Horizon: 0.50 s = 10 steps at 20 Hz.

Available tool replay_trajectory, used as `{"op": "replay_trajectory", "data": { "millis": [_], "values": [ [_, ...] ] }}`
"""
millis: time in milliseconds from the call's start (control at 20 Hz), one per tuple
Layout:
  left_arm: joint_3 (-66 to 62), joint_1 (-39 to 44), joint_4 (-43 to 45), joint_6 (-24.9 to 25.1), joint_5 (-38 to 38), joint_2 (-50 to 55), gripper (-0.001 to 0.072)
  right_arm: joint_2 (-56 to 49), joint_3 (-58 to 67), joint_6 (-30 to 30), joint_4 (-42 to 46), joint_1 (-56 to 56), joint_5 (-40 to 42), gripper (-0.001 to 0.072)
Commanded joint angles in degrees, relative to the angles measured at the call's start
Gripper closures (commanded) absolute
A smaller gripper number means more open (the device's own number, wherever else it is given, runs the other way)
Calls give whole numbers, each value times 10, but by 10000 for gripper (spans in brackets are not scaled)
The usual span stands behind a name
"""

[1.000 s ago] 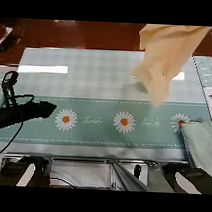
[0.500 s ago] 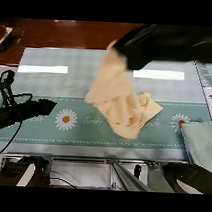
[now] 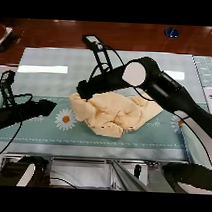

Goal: Fold the shirts.

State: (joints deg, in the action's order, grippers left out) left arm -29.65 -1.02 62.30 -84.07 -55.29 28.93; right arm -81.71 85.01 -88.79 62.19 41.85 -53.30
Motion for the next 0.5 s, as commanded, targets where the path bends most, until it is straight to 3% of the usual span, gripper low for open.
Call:
{"op": "replay_trajectory", "data": {
  "millis": [0, 150, 250, 450],
  "values": [
    [0, 0, 0, 0, -21, 0, 200, 23, -2, -11, 12, -75, -30, 296],
    [1, 0, -16, 5, -94, 24, 200, 103, -5, -28, 119, -217, -139, 296],
    [11, 2, -72, 44, -160, 49, 200, 161, -48, -37, 188, -316, -177, 297],
    [80, 76, -176, 56, -150, 80, 200, 283, -273, -39, 147, -508, -135, 298]
  ]
}}
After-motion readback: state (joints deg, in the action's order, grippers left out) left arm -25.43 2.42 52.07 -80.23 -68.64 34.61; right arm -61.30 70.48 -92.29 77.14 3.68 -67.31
